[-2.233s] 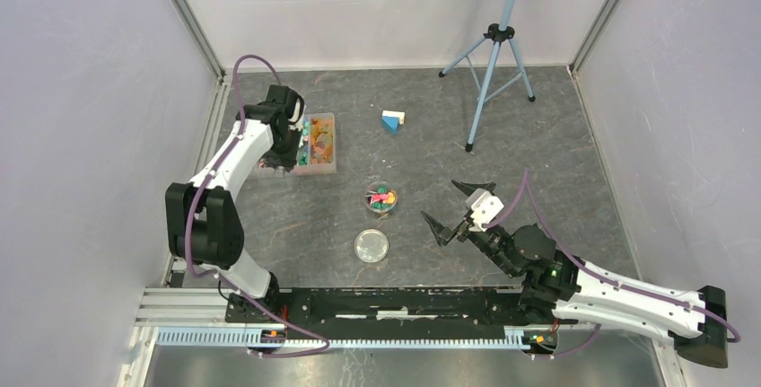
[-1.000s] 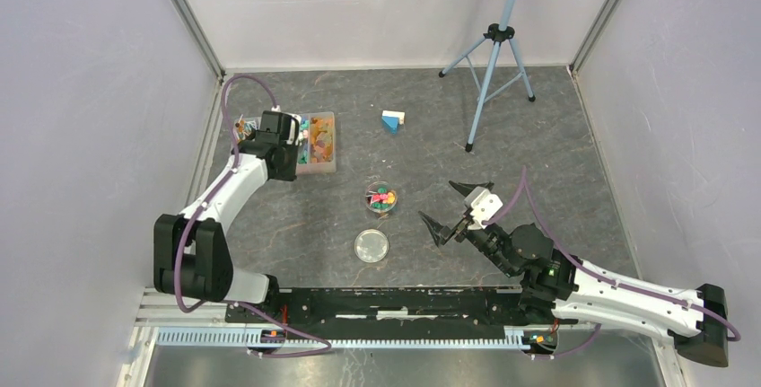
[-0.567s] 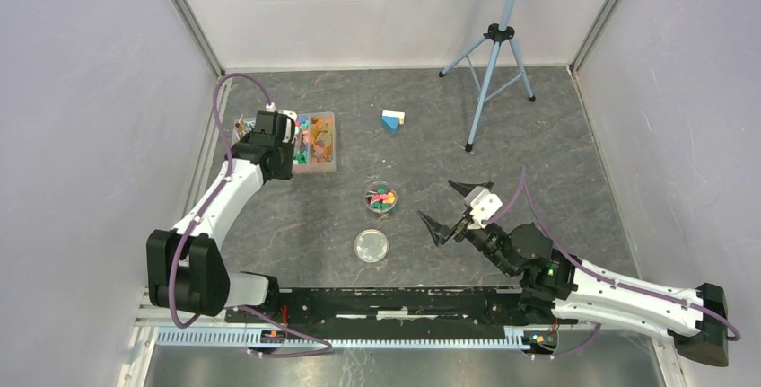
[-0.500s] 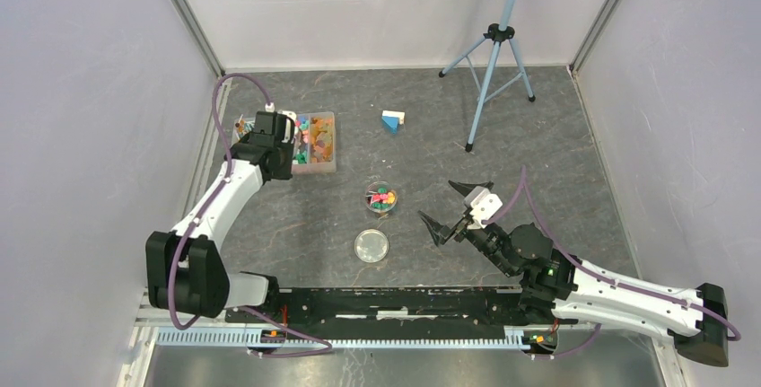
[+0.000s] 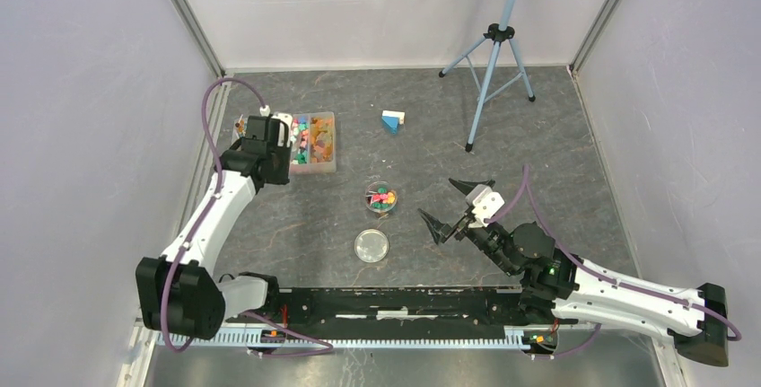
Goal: Pack the candies
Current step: Scoop the fake candies from the storage box.
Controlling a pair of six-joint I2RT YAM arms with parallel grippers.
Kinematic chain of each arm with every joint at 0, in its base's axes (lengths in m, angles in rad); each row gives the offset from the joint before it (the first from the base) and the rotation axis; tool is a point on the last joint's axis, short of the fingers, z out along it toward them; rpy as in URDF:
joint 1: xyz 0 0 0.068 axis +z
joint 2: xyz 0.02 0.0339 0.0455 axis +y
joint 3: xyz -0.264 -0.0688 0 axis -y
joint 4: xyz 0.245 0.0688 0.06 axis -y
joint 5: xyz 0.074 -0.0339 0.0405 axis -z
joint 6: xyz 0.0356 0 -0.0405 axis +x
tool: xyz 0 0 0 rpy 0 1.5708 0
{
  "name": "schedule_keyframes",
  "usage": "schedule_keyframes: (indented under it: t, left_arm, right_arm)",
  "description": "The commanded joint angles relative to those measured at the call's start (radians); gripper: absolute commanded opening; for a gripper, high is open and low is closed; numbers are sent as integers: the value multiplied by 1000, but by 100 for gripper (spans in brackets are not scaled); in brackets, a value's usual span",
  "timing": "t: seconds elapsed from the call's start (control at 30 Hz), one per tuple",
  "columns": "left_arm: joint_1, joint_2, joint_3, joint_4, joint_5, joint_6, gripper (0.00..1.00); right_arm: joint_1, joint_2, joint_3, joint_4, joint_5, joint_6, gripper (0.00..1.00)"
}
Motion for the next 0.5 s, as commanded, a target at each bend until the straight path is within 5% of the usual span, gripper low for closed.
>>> schedule_keyframes:
  t: [0.0,0.47]
  left_arm:
    - [4,-89,11,-17,62,34,2]
    - [-8,-337,62,-88,358,102,2]
  right_arm:
    - [2,0,41,27,3,3,98]
    - [2,-23,37,4,51,-23,98]
